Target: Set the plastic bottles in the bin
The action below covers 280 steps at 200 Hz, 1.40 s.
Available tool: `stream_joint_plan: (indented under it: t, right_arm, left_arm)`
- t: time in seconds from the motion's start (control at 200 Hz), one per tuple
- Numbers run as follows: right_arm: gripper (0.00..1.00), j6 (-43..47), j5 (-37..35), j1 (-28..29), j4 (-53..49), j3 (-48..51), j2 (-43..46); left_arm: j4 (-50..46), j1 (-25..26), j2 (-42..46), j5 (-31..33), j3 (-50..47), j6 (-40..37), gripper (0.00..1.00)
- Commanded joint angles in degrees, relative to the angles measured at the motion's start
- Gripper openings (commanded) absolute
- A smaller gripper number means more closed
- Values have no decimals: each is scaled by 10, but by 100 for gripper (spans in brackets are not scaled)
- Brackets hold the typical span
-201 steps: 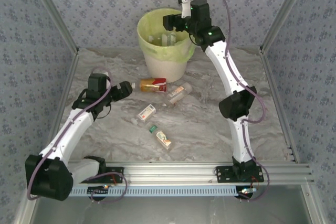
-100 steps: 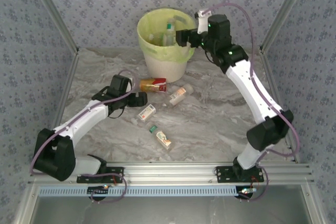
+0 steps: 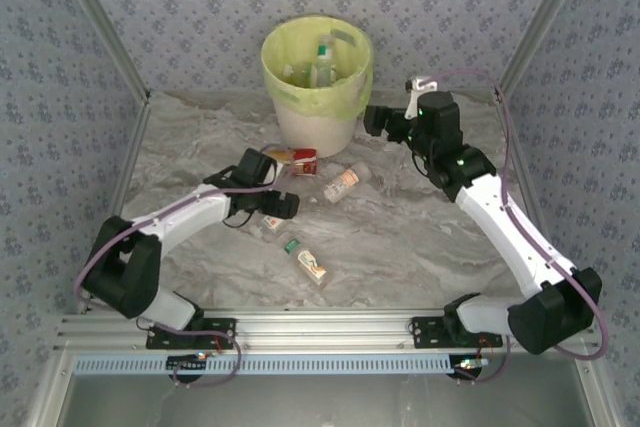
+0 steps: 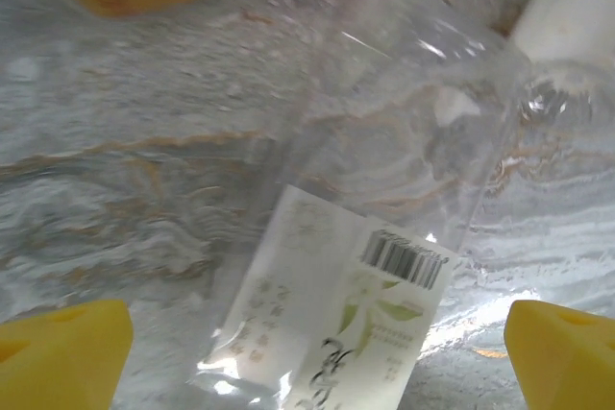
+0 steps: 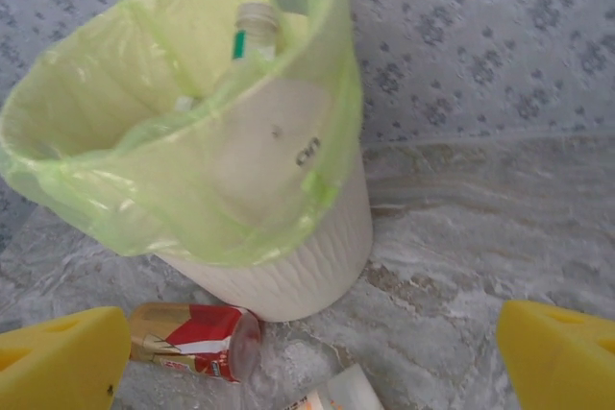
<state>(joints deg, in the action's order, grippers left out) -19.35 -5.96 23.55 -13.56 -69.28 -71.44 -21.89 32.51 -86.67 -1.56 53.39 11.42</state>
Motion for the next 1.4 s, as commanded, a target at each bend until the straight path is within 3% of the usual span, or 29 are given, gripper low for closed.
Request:
stream_joint_plan:
  t: [0.0,0.175,0.42,0.755,1.039,1.199,1.394]
  right_arm:
    - [100,-59,-44,-10,15,52,36]
    - [100,-83,-52,-31,21,81,64]
    - [100,-82,-49,-39,8,78,68]
    - [100,-92,-42,-42,19,86,68]
    - [100,-100,-43,-42,22,91,68]
    - [100,-98,-39,-43,35,92,69]
    - [100,-95,-38,-43,63,108,91]
  left_arm:
    - [-8,31,-41,19,34,-53,99]
    - [-28,54,-110,112,73,-43,99]
    - [-22,54,-150,109,90,-42,96]
    - [-27,55,-165,122,95,-51,83]
    - [-22,54,-114,122,78,-50,65]
    - [-21,54,-76,123,67,-51,48]
    - [0,54,-13,85,39,-74,9]
